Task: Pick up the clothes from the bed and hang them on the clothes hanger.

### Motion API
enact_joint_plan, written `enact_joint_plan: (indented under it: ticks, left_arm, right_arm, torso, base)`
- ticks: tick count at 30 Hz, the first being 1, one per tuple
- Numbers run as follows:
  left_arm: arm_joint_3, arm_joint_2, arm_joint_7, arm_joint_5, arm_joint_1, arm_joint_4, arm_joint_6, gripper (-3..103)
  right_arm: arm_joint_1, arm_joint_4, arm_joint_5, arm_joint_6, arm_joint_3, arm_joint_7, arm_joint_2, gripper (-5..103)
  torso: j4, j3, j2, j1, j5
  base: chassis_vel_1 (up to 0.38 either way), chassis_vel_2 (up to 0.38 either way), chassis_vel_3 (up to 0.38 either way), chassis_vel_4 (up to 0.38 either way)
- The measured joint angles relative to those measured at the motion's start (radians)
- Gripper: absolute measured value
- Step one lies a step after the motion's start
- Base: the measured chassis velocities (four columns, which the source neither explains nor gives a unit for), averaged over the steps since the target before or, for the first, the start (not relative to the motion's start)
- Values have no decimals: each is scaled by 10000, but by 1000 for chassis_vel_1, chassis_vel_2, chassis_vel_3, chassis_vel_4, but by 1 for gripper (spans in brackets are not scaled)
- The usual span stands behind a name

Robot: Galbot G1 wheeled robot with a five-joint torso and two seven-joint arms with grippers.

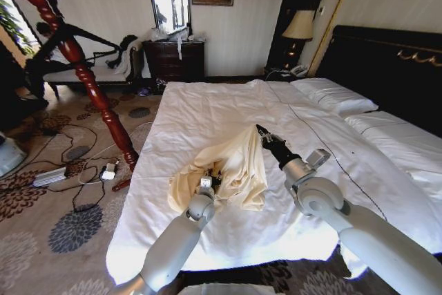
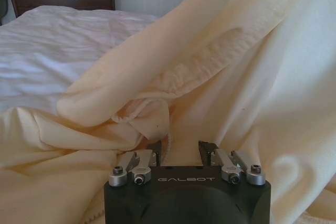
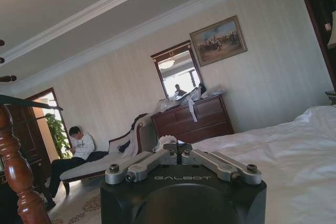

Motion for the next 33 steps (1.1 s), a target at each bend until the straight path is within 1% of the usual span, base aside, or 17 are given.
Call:
enact_joint_plan:
  ticks: [12,13,15,16,17,18,20,21,23,30,33]
  left_arm:
    - [-236,-4,-88,13,64,4,2,40]
    - [-252,-4,-89,12,67,8,1,37]
    - [-284,-4,-90,12,65,9,-8,27]
    - [-284,-4,-90,12,65,9,-8,27]
    - [-296,-4,-90,12,60,12,-11,22]
    - [-307,-4,-90,12,53,15,-16,22]
    - [-334,16,-83,5,44,35,-40,11]
    - [-334,16,-83,5,44,35,-40,11]
    - [-353,46,-72,-5,43,38,-67,2]
    - [-343,266,-53,-73,110,-234,-141,0]
    - [-336,558,-31,-144,214,-604,-184,0]
  right_arm:
    - [-24,88,19,1,41,0,-41,0]
    - [-23,89,21,1,41,0,-43,0]
    - [-17,89,23,1,41,0,-47,0]
    - [-17,89,23,1,41,0,-47,0]
    - [-13,89,25,1,40,0,-47,0]
    - [-9,89,27,2,38,0,-47,0]
    - [-1,89,29,2,28,0,-40,0]
    - [-1,89,29,2,28,0,-40,0]
    - [2,81,29,3,18,0,-30,0]
    - [-1,21,6,5,8,-5,34,0]
    - [-19,-34,-25,12,8,-5,54,0]
  torso:
    - [0,0,1,0,0]
    - [0,0,0,0,0]
    - [0,0,0,0,0]
    - [0,0,0,0,0]
    - [-1,0,0,0,-1]
    - [0,0,0,0,0]
    - [-1,0,0,0,-1]
    - [-1,0,0,0,-1]
    - [0,0,1,0,-1]
    - [-1,0,0,0,-1]
    - [0,0,0,0,-2]
  base:
    - [0,0,0,0]
    - [0,0,0,0]
    - [0,0,0,0]
    - [0,0,0,0]
    - [0,0,0,0]
    - [0,0,0,0]
    - [0,0,0,0]
    - [0,0,0,0]
    - [0,0,0,0]
    - [0,0,0,0]
    - [0,0,0,0]
